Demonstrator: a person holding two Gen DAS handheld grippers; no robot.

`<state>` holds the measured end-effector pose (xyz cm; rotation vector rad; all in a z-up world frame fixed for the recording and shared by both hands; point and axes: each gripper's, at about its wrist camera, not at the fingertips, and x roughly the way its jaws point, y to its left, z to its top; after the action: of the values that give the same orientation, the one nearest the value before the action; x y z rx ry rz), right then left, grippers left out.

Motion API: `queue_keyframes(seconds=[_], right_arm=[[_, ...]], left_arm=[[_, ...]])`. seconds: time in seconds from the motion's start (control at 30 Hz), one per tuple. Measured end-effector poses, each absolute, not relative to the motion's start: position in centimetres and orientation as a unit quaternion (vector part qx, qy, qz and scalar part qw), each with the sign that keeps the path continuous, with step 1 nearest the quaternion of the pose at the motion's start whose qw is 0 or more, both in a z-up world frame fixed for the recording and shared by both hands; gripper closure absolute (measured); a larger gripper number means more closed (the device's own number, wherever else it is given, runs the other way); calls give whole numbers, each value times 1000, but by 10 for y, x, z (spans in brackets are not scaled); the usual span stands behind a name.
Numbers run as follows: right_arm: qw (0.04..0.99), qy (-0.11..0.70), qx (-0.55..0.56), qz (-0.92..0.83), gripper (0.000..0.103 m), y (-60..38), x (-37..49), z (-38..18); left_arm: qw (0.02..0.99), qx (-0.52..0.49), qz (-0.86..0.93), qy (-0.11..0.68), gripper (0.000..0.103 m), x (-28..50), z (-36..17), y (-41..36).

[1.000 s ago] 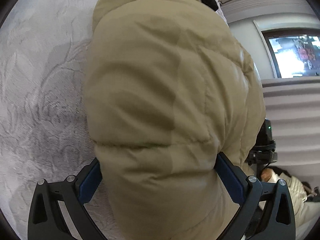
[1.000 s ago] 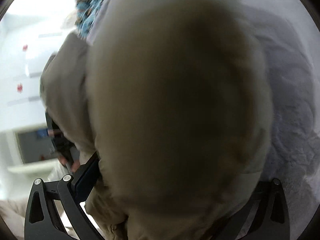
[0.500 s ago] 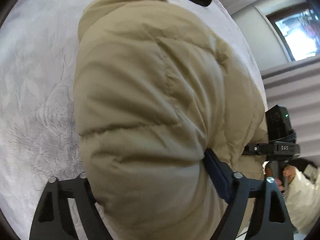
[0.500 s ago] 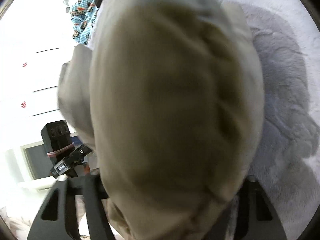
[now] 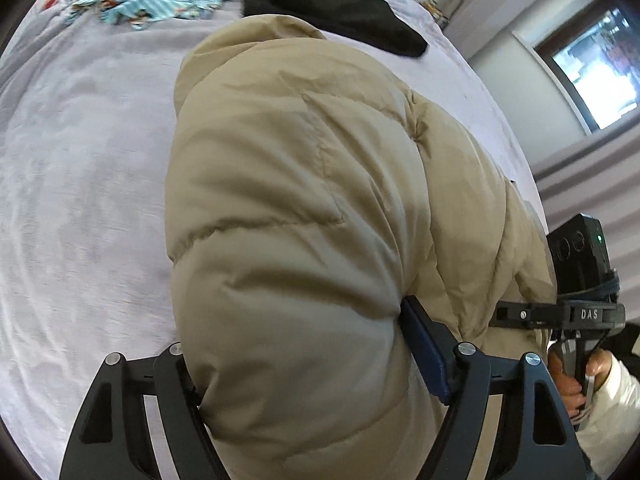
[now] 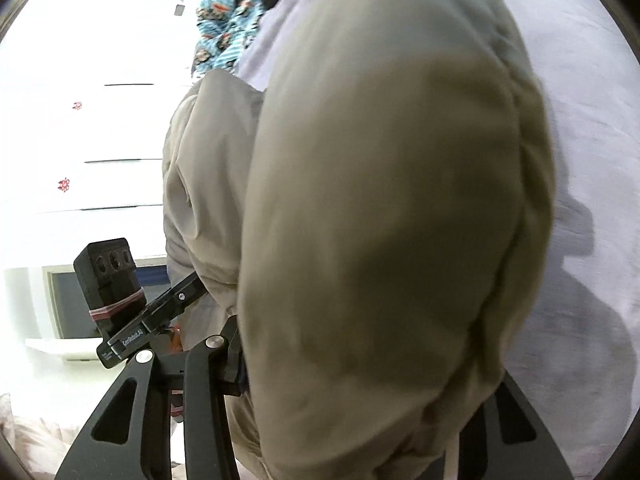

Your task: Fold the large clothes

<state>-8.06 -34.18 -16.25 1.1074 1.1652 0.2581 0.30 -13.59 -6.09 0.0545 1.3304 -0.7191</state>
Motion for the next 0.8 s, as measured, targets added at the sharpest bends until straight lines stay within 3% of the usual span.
queue_keyframes(seconds=[0.33, 0.6, 0.8], right_arm=[[708, 495, 490, 118, 53, -229, -2, -154], [702, 516, 476, 120, 53, -174, 53, -180], [696, 562, 441, 76, 44, -157, 67, -183]], left_arm=[[752, 34, -314, 578, 24, 91, -49, -13], [771, 48, -245, 585, 24, 157, -92, 69], [770, 47, -248, 585, 22, 162, -115, 89]])
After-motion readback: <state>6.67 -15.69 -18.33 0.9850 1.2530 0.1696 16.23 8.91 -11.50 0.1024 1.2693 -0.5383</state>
